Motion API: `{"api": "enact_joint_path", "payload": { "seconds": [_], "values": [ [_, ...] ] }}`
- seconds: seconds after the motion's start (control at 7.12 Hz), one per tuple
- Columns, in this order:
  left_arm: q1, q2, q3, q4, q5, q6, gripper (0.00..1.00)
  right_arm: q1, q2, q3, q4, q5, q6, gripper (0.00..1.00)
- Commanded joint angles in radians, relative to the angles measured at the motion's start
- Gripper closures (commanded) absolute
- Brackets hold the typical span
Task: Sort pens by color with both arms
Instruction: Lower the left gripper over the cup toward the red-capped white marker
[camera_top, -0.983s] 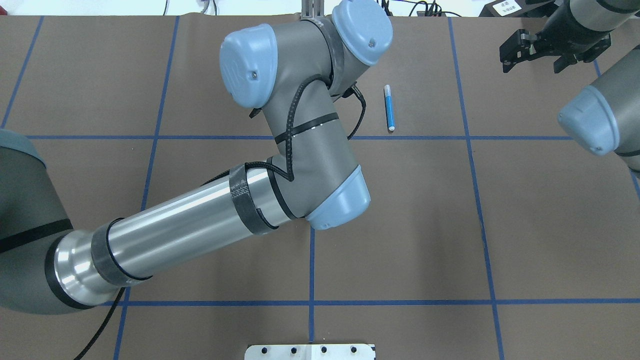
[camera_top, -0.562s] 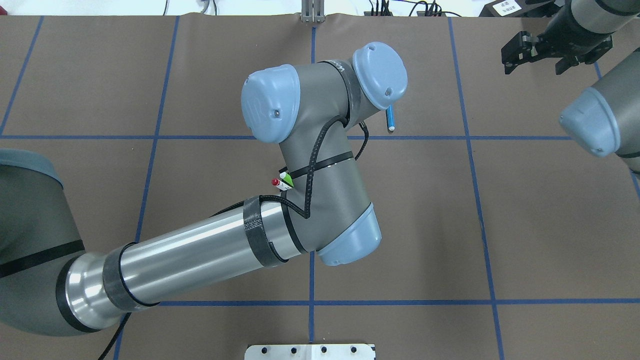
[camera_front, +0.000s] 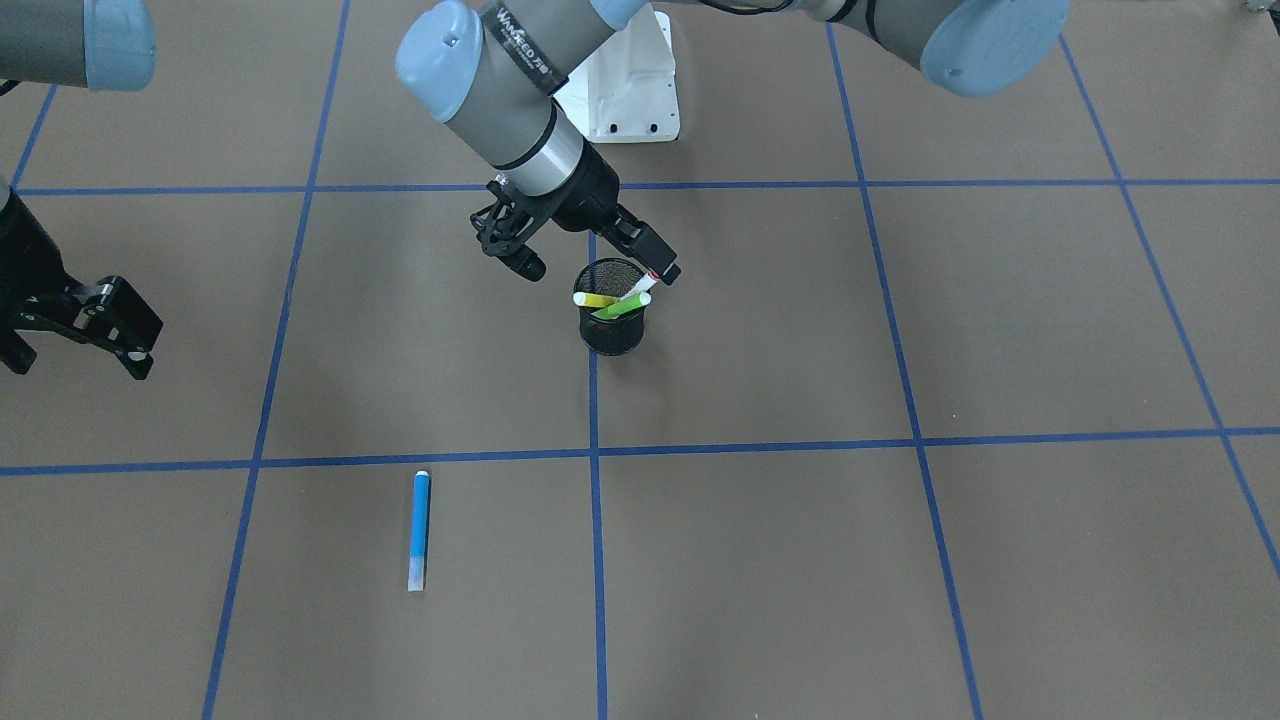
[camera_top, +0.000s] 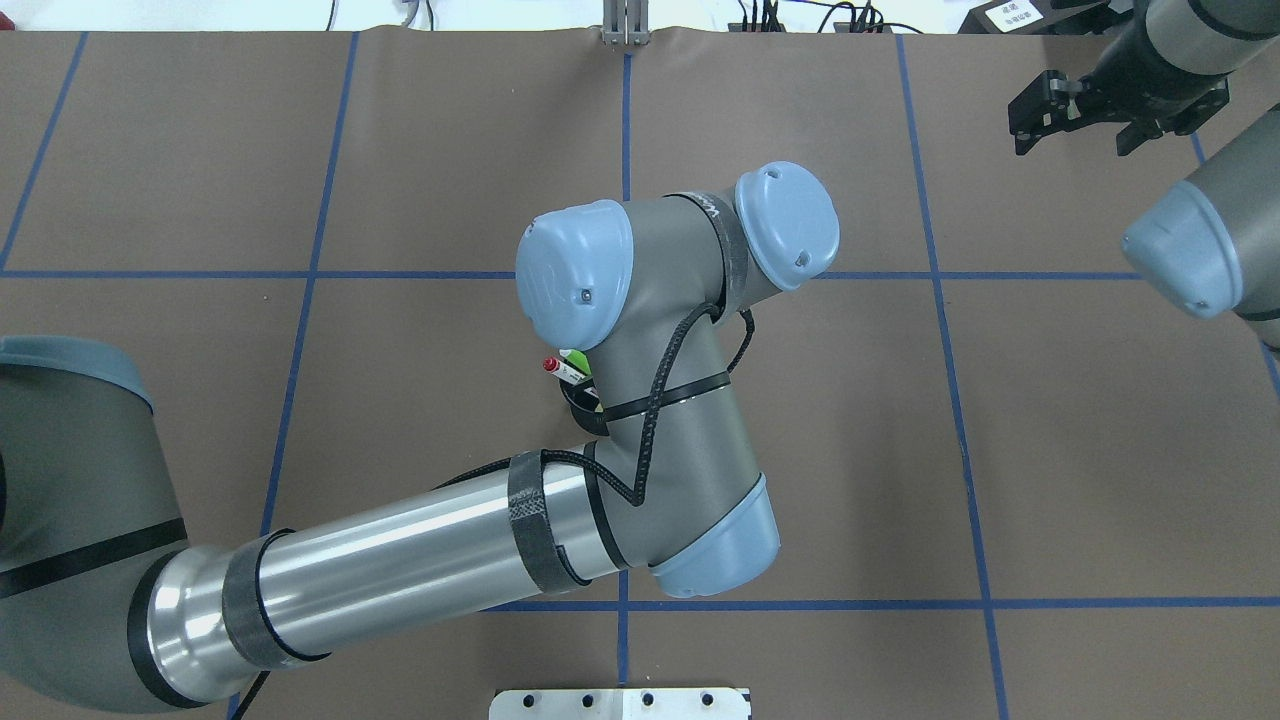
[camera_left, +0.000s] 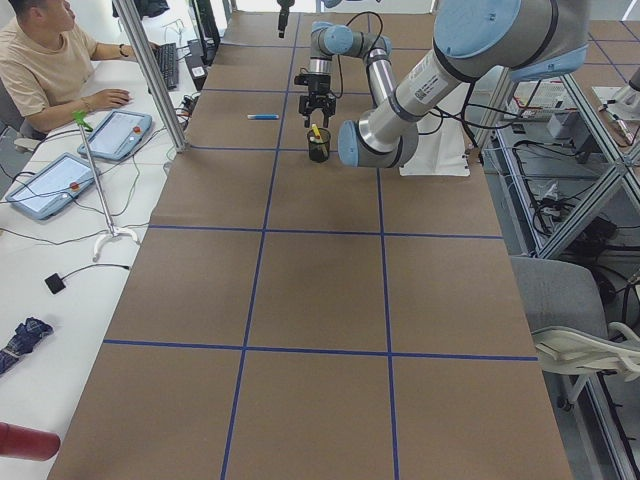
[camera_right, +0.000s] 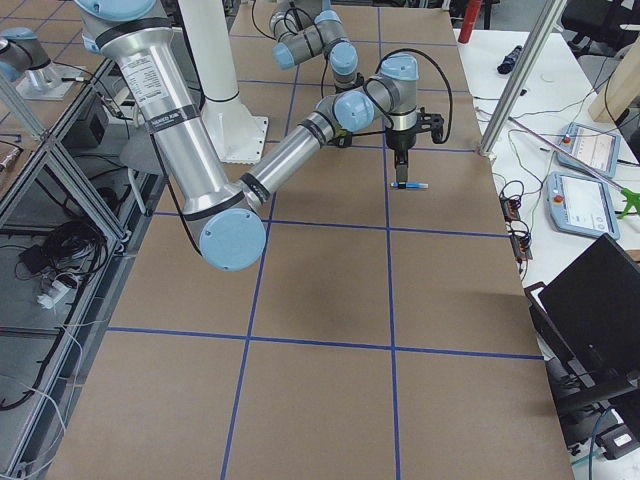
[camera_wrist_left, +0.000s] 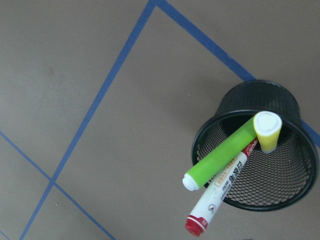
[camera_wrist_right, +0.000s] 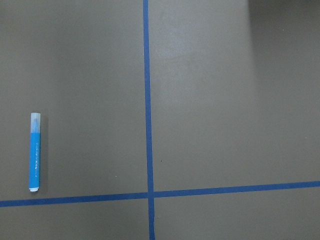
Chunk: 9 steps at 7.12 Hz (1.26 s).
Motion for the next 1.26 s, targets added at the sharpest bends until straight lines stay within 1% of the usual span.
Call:
{"api": "enact_joint_path", "payload": {
  "seconds": [0.0, 0.14, 0.7, 0.98, 1.12],
  "values": [
    [0.003, 0.010, 0.003, -0.002, 0.004, 0.000, 0.14, 0.000, -0.002, -0.001, 0.000, -0.002, -0.002, 0.00],
    [0.003, 0.010, 0.003, -0.004, 0.004, 0.001, 0.17, 0.000, -0.002, -0.004, 0.000, -0.002, -0.002, 0.00],
    [0.003, 0.009, 0.044, -0.016, 0.026, 0.000, 0.17, 0.000, -0.011, -0.012, 0.003, -0.002, -0.025, 0.00],
    [0.010, 0.009, 0.078, -0.054, 0.039, 0.000, 0.17, 0.000, -0.010, -0.023, 0.003, -0.002, -0.029, 0.00],
    [0.012, 0.007, 0.092, -0.071, 0.039, -0.002, 0.21, 0.000, -0.011, -0.027, 0.003, -0.002, -0.029, 0.00]
  ]
}}
